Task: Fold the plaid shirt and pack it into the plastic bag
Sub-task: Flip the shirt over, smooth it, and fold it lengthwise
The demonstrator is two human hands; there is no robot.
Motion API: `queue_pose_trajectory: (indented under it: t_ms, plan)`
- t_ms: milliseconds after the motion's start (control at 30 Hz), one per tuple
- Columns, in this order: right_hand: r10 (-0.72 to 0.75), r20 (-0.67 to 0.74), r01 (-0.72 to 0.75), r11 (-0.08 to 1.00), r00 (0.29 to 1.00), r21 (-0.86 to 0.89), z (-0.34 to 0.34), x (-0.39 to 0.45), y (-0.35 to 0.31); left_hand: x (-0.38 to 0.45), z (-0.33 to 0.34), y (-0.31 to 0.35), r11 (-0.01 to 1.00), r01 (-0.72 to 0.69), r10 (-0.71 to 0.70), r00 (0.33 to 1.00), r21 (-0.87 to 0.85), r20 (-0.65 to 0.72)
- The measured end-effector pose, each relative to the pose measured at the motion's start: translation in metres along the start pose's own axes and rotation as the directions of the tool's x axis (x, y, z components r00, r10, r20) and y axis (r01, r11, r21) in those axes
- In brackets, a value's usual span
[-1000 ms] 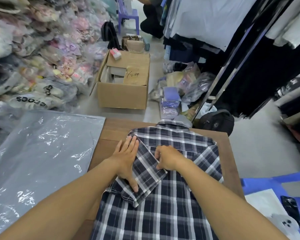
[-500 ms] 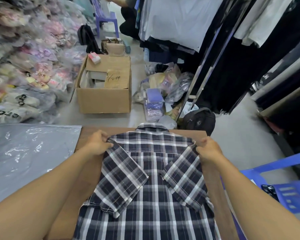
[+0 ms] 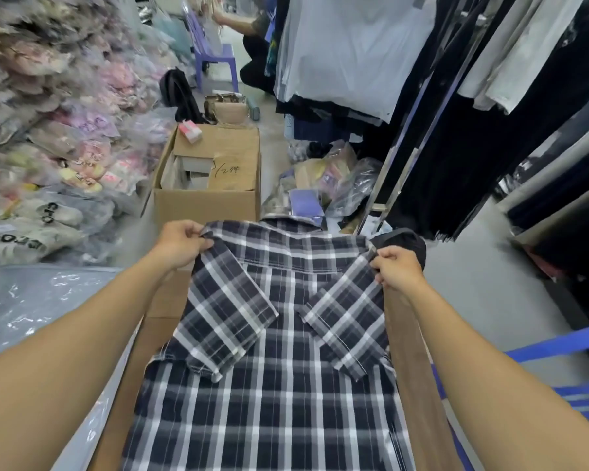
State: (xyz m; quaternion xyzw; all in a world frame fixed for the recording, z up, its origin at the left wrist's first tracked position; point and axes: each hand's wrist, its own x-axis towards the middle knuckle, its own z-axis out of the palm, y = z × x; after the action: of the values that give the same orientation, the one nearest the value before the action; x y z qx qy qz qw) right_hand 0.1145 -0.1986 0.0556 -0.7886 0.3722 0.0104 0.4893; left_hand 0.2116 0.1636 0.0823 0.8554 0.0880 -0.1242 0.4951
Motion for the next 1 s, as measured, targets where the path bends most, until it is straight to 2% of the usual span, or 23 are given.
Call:
queue_pose_trajectory:
  t_ms: [133, 333, 500, 600, 733, 833, 900, 1000]
  plan:
    - [-0.050, -0.075, 0.064, 0.979, 0.996, 0.195, -0.005, 0.010, -0.055, 0.018, -0.022, 0.052, 0.987, -0.139, 0.132, 0.988, -0.082, -0.082]
    - [-0.205, -0.165, 0.246, 0.925, 0.965, 0.291, -0.023, 0.003, -0.106, 0.028, -0.058, 0.081, 0.954, -0.278, 0.250, 0.945, -0.112, -0.213]
    - [-0.303, -0.161, 0.344, 0.822, 0.939, 0.454, -0.034, -0.011, -0.126, 0.019, -0.076, 0.098, 0.922, -0.344, 0.296, 0.921, -0.176, -0.252]
    - [-0.340, -0.099, 0.343, 0.799, 0.935, 0.493, -0.035, -0.024, -0.120, 0.010, -0.082, 0.094, 0.912, -0.359, 0.312, 0.922, -0.201, -0.229]
    - [-0.327, 0.030, 0.273, 0.834, 0.944, 0.479, -0.040, -0.041, -0.089, -0.004, -0.088, 0.068, 0.920, -0.312, 0.295, 0.950, -0.238, -0.104]
    - [-0.303, 0.204, 0.187, 0.875, 0.931, 0.447, -0.048, -0.053, -0.060, -0.017, -0.098, 0.041, 0.925, -0.209, 0.245, 0.967, -0.318, 0.075]
    - [-0.272, 0.379, 0.121, 0.918, 0.885, 0.377, -0.056, -0.063, -0.038, -0.033, -0.104, 0.021, 0.929, -0.120, 0.217, 0.943, -0.351, 0.252]
    - [-0.151, 0.547, 0.019, 0.971, 0.823, 0.240, -0.060, -0.074, -0.002, -0.053, -0.108, -0.023, 0.948, 0.014, 0.152, 0.858, -0.317, 0.492]
